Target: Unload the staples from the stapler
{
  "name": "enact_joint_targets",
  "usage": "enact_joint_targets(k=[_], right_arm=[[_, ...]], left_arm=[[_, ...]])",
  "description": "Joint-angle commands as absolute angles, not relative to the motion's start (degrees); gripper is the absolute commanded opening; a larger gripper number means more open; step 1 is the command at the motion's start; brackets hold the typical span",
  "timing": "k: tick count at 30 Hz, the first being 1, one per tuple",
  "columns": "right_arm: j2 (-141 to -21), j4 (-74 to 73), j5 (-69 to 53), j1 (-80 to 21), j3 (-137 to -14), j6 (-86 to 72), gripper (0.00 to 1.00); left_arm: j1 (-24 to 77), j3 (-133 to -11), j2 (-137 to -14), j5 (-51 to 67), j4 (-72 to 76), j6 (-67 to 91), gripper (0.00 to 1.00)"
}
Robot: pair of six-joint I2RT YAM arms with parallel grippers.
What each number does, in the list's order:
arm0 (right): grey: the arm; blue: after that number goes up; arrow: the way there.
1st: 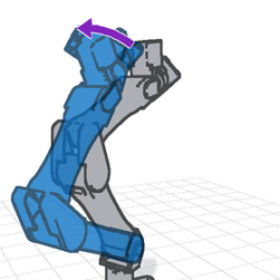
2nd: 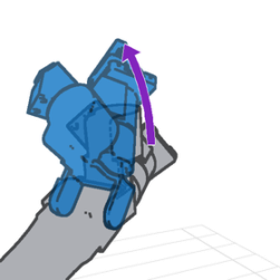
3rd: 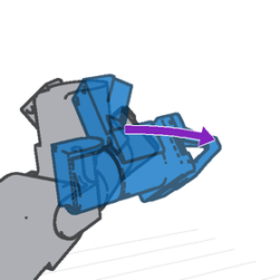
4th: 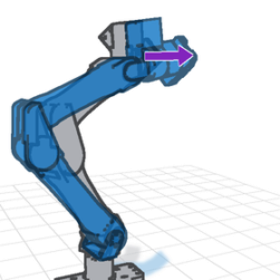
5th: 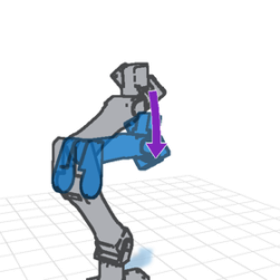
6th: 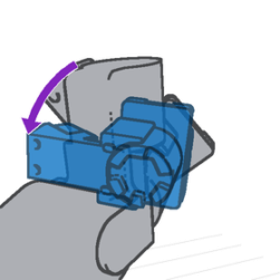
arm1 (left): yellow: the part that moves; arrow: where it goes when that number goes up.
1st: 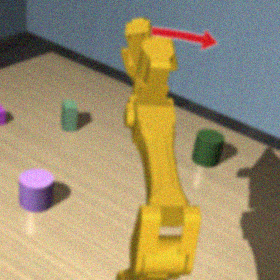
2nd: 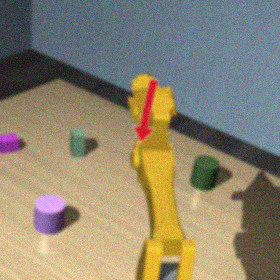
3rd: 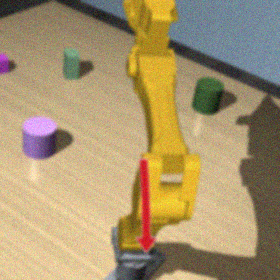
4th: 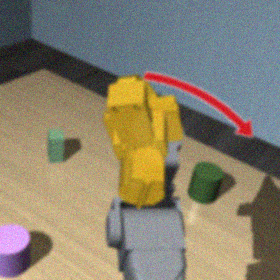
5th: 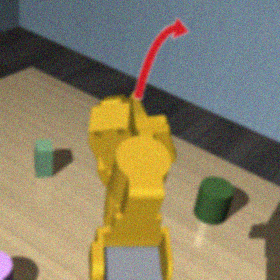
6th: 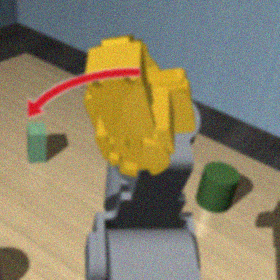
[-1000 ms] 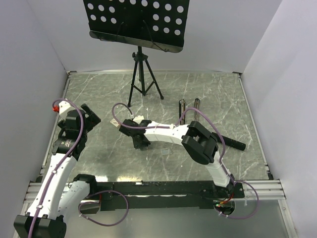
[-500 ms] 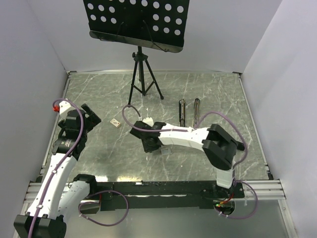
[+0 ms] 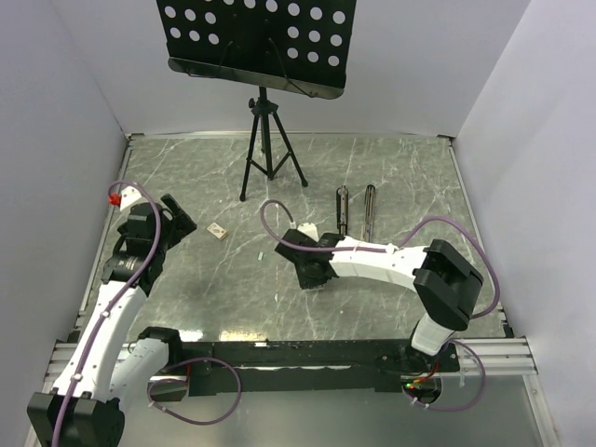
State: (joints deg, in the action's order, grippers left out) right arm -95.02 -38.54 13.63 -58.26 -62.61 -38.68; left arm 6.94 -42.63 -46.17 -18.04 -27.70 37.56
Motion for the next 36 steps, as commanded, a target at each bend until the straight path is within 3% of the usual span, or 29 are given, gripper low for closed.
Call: enact_joint_targets(k=[1,36], right_arm=[[-92.2,-35.6,13.62,-56.43,-61.7,-36.56,0.26],[-96.33,-33.93,15.64,-54.84,-59.5,-38.32,0.29]], left_arm=[[6.68,-43.15,-47.11,-16.17,-26.81,36.47,0.97],[6.68,-42.8,-46.67,-16.0,-26.37,36.39,0.97]])
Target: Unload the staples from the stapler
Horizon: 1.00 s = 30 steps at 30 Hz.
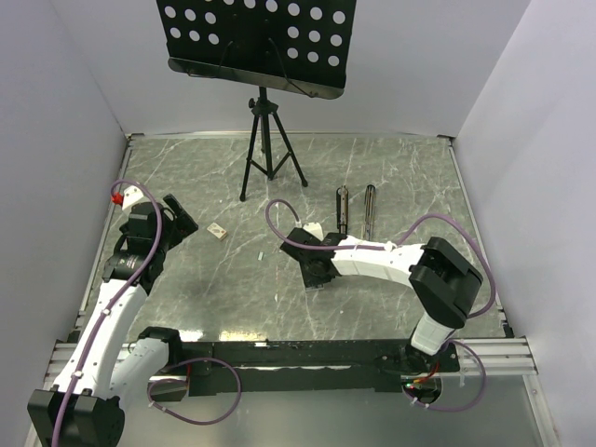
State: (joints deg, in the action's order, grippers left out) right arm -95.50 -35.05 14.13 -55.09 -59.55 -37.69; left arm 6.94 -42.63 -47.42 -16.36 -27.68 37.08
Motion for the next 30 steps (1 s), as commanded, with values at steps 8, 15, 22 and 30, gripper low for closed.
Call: enact_joint_targets(k=[8,15,22,30], right_arm=[[-96.07,-34.63,15.82,-54.84,-60.47,-38.15,0.31],[-94.49,-36.91,15.47,-55.11,-62.49,-37.71,0.31],[-91.23,-39.11,16.7,-55.11,-64.86,-39.02,0.33],[-90.34,-37.97,18.81,-55.11,-65.38,-41.92,0.47]], left_arm=[[6.68,-42.8,-46.49,-16.0,-26.37,36.39,0.97],[6.68,-42.8,-46.41,-15.91,-26.28,36.3,0.97],[6.68,-42.36,-46.93,-12.93,-25.23,35.51,0.99],[6.86,-42.44,-52.81,-1.06,-24.52,31.99,0.91]])
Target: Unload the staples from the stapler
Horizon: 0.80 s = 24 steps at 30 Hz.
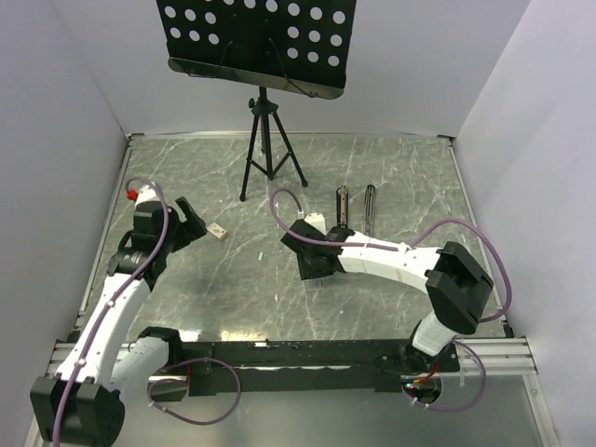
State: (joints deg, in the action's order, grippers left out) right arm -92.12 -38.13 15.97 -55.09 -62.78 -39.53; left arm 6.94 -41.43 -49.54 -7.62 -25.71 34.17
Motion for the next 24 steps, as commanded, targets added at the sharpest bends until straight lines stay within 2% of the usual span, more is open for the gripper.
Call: enact_joint_targets(k=[1,4,8,15,24], right_arm=[[-91.13,-38.58,19.07,-55.11,-67.83,-43.05,0.47],[-94.65,-40.25,19.77,-55.11,-72.66,-44.46,0.49],[-100.1,-40.87,19.6,-55.46,-78.82,-47.45,0.52],[-108.1,-41.39,20.13,-56.69,-88.14,-50.97,0.53],[-117.06,-41.57,21.18,-57.48,-97.72,-52.65,0.55]], left_arm=[[6.94,-42.28,-53.26,-0.45,-23.83,31.82,0.9],[6.94,-41.31,-55.36,3.42,-22.06,31.82,0.85],[6.86,-44.12,-56.87,0.18,-24.78,32.87,0.86],[6.77,-41.49,-44.94,-9.05,-23.38,34.98,0.91],[6.77,-43.24,-41.31,-18.62,-26.72,37.26,0.92]])
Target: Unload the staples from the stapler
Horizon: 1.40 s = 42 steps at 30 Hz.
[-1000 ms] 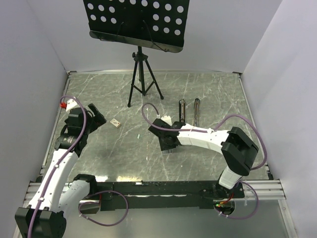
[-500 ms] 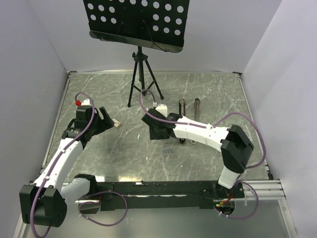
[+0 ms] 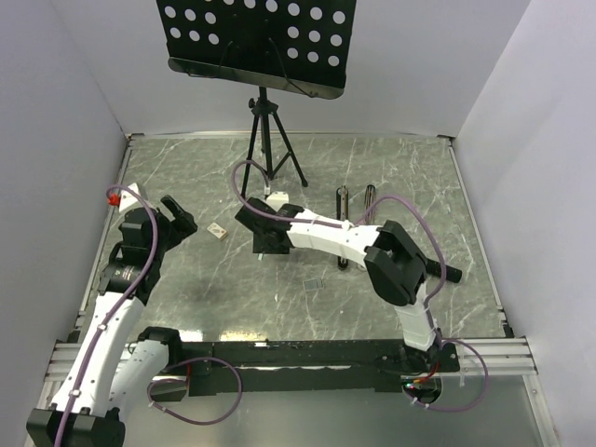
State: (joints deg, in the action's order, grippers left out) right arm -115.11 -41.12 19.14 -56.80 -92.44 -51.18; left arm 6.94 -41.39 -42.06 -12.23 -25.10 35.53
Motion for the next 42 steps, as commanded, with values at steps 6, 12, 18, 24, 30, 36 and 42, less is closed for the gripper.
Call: enact_joint_targets(k=[6,12,18,24,30,36,42], right_arm=[[-122.95,-43.42,21.62,-57.57,-103.18,-52.82,0.55],[-127.0,-45.79,22.85,-57.83,-107.14,-53.44,0.54],[-128.76,-45.35,22.85,-58.1,-107.67,-53.09,0.54],[-131.48,-47.29,22.5,-58.18,-109.69,-52.65,0.52],[-133.5,-48.86,22.59,-58.45,-111.53,-52.82,0.49],[-133.07,-48.87,22.59,-58.45,-109.96,-53.0,0.45],[-131.57,-47.9,23.03,-58.53,-108.54,-51.68,0.38]], left_arm=[[6.77,-41.75,-36.57,-19.77,-25.22,37.26,0.93],[6.68,-41.84,-35.25,-20.74,-25.58,37.35,0.93],[6.77,-41.92,-35.68,-20.65,-25.58,37.27,0.93],[6.77,-41.66,-35.77,-20.21,-25.4,37.18,0.93],[6.77,-41.66,-35.77,-19.95,-25.31,37.18,0.93],[6.77,-41.49,-35.95,-19.6,-25.14,37.09,0.93],[6.77,-41.57,-35.86,-19.6,-25.14,37.09,0.93]])
